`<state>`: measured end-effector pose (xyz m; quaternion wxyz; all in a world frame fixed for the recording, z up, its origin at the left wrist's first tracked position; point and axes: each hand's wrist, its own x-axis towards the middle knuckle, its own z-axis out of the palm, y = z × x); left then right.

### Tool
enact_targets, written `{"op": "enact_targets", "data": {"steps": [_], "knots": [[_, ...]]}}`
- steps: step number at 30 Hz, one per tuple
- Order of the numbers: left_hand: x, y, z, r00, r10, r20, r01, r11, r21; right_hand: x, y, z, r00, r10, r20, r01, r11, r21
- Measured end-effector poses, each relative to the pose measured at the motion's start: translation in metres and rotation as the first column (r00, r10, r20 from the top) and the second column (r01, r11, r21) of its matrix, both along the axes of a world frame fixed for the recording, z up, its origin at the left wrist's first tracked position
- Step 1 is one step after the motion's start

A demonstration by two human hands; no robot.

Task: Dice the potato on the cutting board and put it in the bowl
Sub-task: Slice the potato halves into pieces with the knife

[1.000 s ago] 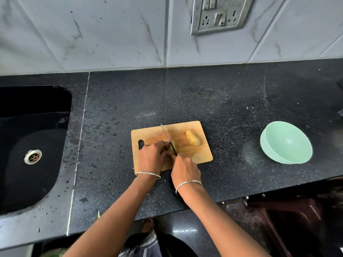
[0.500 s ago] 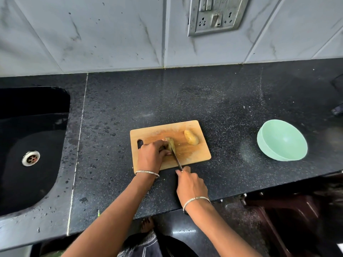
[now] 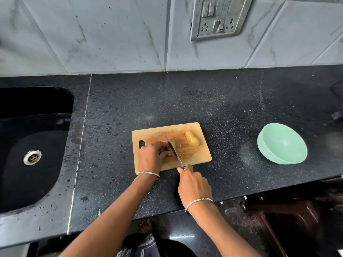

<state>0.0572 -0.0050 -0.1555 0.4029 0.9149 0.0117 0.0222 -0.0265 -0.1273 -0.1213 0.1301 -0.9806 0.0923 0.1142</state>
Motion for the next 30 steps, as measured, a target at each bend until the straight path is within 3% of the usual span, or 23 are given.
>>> {"op": "enact_targets", "data": {"steps": [13,30], "knots": [[-0.004,-0.004,-0.011,1.000,0.000,-0.023,0.003,0.993,0.119,0.025,0.012,-0.006,1.000,-0.005,-0.018,0.005,1.000,-0.003],[-0.002,-0.005,-0.019,1.000,0.028,0.000,-0.028,0.995,0.092,0.025,0.013,-0.024,0.998,-0.026,-0.065,0.026,1.000,0.004]]}}
